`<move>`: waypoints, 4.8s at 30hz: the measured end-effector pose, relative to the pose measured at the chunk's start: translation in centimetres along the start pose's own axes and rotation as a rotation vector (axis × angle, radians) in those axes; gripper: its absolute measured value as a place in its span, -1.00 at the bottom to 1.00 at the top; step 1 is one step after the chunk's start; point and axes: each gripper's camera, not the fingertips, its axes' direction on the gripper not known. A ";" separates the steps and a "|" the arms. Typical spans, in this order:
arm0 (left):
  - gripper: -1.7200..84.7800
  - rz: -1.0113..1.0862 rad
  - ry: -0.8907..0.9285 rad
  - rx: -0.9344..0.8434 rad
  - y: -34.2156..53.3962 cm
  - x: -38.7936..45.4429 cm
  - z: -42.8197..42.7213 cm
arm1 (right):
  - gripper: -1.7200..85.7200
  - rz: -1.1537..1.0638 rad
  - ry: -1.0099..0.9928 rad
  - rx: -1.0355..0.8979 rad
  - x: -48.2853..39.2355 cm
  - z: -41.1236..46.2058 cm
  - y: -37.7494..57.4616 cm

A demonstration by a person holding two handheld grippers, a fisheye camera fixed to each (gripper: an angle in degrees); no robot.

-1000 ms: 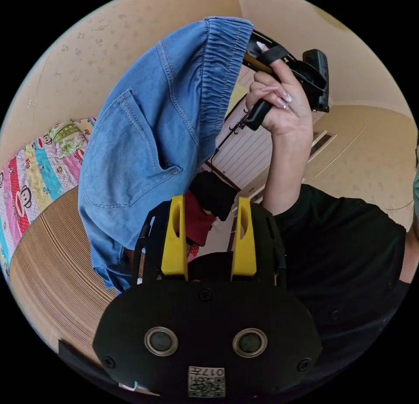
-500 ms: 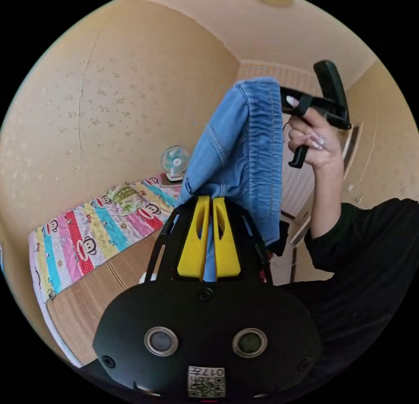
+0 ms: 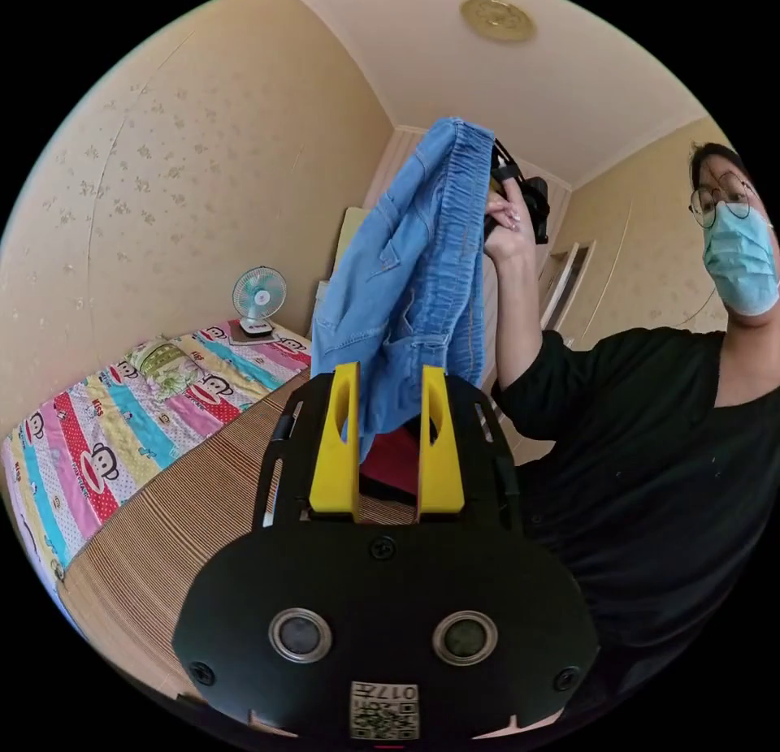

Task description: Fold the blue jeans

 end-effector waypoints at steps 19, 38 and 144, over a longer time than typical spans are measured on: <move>-0.94 0.222 -0.410 -0.016 -2.2 8.5 1.1 | -0.87 -0.017 0.167 0.186 1.6 -0.6 -7.2; -0.97 -0.083 -0.328 0.608 -3.5 2.2 -18.4 | -0.79 0.135 -0.042 -0.550 23.1 9.4 -13.2; -0.98 -0.262 0.061 0.558 -10.6 -7.6 -19.8 | -0.93 -0.063 -0.263 -0.188 15.1 -0.8 -2.5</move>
